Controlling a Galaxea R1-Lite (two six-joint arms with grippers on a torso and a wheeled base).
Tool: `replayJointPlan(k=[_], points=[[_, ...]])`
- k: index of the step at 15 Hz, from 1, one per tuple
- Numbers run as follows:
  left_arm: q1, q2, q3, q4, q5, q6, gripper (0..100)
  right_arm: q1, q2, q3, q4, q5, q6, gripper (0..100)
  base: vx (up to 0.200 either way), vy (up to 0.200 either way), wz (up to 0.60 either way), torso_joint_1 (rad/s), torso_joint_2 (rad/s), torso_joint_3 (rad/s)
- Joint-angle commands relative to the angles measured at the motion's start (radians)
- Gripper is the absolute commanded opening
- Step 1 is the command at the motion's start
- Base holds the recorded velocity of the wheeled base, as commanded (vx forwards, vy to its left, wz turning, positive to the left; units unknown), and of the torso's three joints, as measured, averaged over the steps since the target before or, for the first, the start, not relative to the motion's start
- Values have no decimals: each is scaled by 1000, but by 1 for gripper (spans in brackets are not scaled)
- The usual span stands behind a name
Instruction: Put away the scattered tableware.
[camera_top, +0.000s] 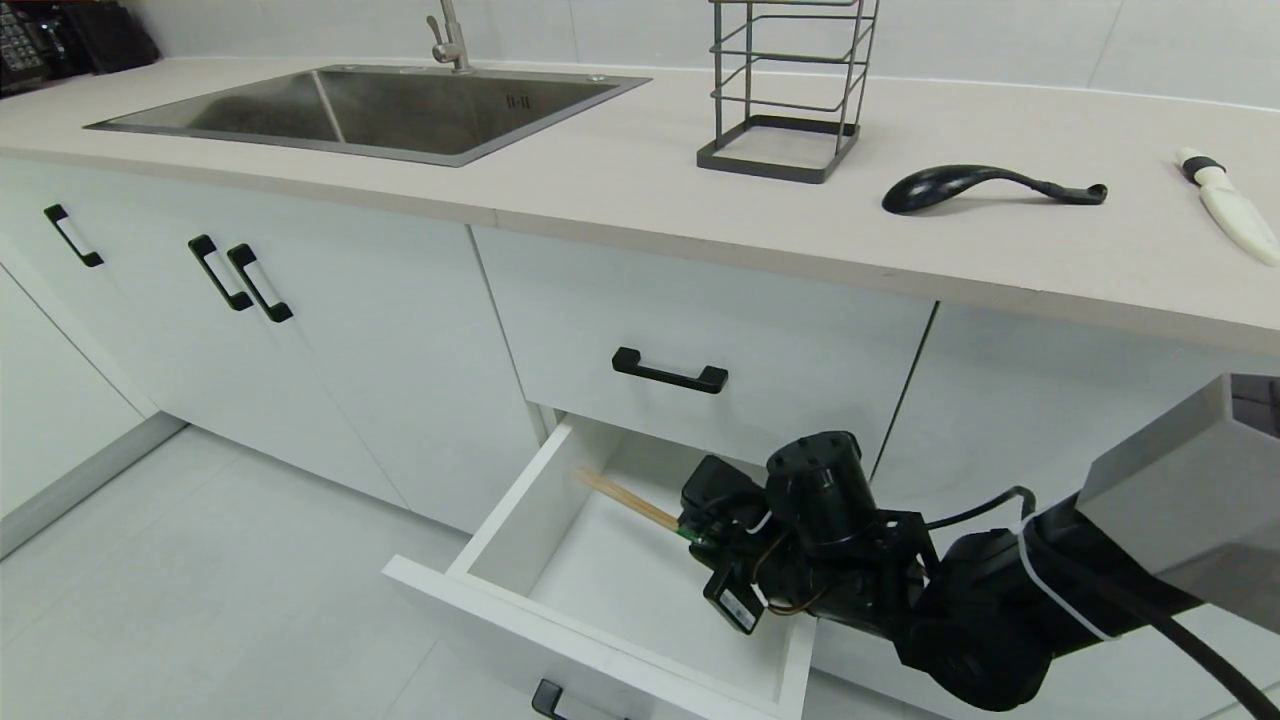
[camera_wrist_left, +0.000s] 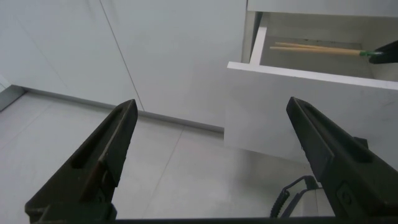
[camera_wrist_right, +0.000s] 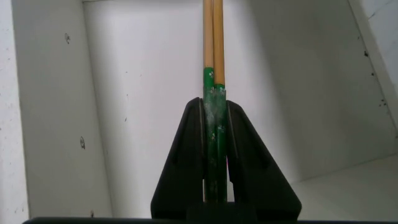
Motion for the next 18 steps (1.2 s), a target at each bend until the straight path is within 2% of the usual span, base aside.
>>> replayJointPlan(k=[1, 9, 16, 17, 18], points=[[0, 0, 0, 0, 0, 0, 100, -2, 37, -23, 18, -13, 2, 0, 0, 0, 0, 0, 0, 0], [0, 0, 0, 0, 0, 0, 100, -15, 150, -164, 72, -64, 25, 0, 0, 0, 0, 0, 0, 0], [0, 0, 0, 0, 0, 0, 100, -9, 170, -170, 70, -75, 21, 0, 0, 0, 0, 0, 0, 0], [0, 0, 0, 0, 0, 0, 100, -9, 169, -169, 70, -69, 19, 100, 0, 0, 0, 0, 0, 0], [0, 0, 0, 0, 0, 0, 100, -8, 166, -164, 72, -67, 19, 100, 0, 0, 0, 0, 0, 0]])
